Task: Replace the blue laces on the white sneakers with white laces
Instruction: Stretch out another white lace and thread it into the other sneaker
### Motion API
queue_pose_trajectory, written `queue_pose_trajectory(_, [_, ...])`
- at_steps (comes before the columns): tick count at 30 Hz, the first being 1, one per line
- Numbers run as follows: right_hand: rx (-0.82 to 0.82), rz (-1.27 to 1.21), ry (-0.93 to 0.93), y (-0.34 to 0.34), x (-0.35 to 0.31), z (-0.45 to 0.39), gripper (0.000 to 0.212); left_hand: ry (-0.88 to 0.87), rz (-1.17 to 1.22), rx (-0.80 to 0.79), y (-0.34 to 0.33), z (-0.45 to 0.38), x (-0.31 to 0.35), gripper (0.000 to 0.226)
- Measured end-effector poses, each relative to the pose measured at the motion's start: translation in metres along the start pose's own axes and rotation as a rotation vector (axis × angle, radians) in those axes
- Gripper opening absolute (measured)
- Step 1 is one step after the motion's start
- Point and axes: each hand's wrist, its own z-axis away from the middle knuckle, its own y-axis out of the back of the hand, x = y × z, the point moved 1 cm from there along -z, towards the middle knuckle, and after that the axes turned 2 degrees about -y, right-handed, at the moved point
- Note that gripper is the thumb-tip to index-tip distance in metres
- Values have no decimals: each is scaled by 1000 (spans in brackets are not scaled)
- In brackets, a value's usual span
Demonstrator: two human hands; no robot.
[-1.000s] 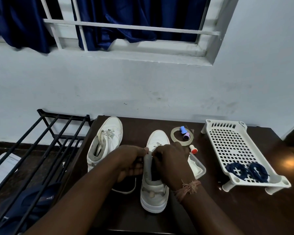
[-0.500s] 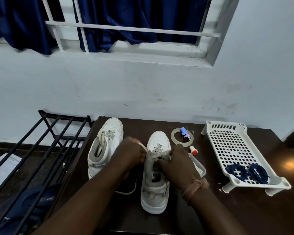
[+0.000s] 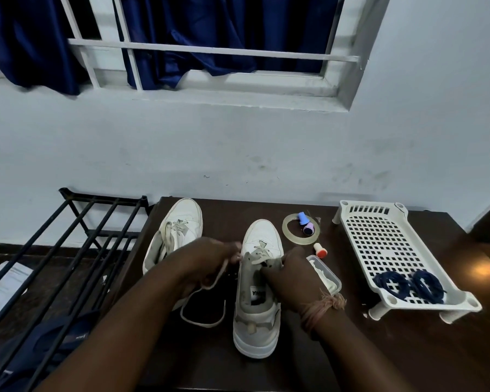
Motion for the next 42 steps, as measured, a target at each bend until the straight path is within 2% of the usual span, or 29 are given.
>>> queue_pose_trajectory(2, [15,-21,7,-3,-1,0,42,-112,401,54,2,-2,7,41])
queue_pose_trajectory(4, [33,-25,7,-4,-2,1,41,-136,851,67,6,-1,14,43])
queue_pose_trajectory(5, [37,-19,11,-4,-2,1,40,-132,1004,60,8,-1,15,44])
queue_pose_trajectory(6, [38,-6,16,-4,-2,1,39,-116,1045,60,8,0,16,44])
queue_pose_trajectory(7, [40,4,25,-3,-1,1,37,-86,957,88,9,-2,12,44])
queue_pose_trajectory(10, [36,40,23,-3,-2,1,34,-46,235,205,6,-6,-3,39])
queue_pose_trajectory(12, [43,65,19,-4,-3,2,33,-38,-153,189,3,-7,-8,41])
queue_pose_trajectory(14, [66,103,20,-3,-2,3,32,-9,-362,128,-2,-4,-5,47])
queue_pose_trajectory(15, [80,125,31,-1,-2,3,32,-4,-370,106,-3,-2,-3,51])
queue_pose_trajectory(16, [93,159,27,0,-1,4,31,-9,-290,94,-3,-1,-2,51])
queue_pose_trajectory(20, [128,242,46,-2,-3,5,30,-72,422,107,-6,0,5,49])
queue_pose_trajectory(24, [119,247,50,-5,-4,5,36,-34,935,22,-19,-2,11,48])
queue_pose_trajectory(27, [115,206,66,0,-1,5,27,-15,1068,70,-20,-9,6,52])
queue_pose_trajectory(32, [106,172,88,-3,1,3,29,52,1153,114,-17,-18,0,51])
queue_pose_trajectory(34, [103,165,108,-1,0,4,29,52,1054,107,-17,-20,-5,45])
queue_pose_trajectory(35, [103,161,130,1,0,5,28,20,925,122,-18,-21,-7,41])
queue_pose_trajectory(39, [85,115,170,4,-3,7,25,-242,112,284,-20,-20,-14,4])
queue_pose_trajectory(40, [77,85,169,2,-3,6,28,-292,-80,307,-19,-20,-16,9])
queue_pose_trajectory(42, [44,32,152,2,-3,6,34,-305,-401,328,-18,-17,-17,3])
